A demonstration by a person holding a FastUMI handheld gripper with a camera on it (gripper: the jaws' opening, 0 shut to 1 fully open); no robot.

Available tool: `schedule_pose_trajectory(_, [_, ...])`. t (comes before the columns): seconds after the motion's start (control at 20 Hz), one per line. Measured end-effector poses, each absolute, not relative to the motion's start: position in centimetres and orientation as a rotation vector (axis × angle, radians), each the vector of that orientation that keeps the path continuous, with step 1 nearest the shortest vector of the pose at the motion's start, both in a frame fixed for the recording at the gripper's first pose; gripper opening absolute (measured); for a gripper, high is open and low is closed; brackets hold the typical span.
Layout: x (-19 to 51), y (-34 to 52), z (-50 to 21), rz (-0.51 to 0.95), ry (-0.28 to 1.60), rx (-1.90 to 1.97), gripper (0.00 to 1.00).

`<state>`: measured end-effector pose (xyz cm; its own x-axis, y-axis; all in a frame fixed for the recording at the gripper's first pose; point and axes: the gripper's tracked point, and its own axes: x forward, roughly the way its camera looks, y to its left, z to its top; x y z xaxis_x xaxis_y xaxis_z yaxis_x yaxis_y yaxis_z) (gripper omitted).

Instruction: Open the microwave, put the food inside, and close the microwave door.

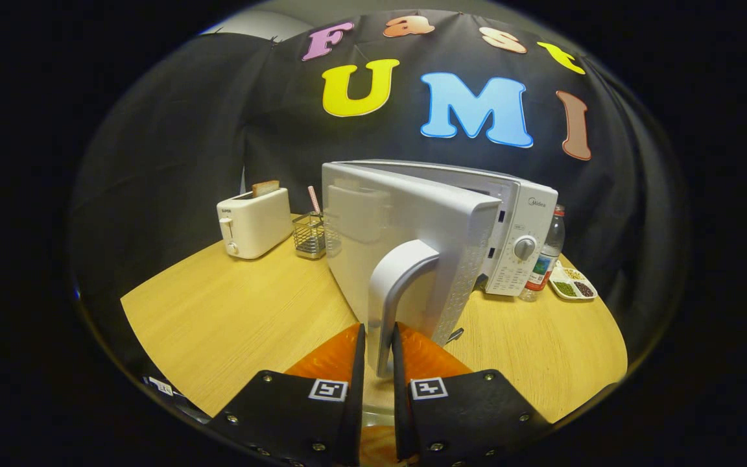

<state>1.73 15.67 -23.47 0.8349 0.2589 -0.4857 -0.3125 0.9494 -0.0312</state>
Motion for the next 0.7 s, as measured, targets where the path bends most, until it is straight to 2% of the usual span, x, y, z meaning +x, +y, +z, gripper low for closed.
schedule_pose_trajectory(0.7, [-3.8,23.5,-23.0,0.397,0.494,-0.154,0.21])
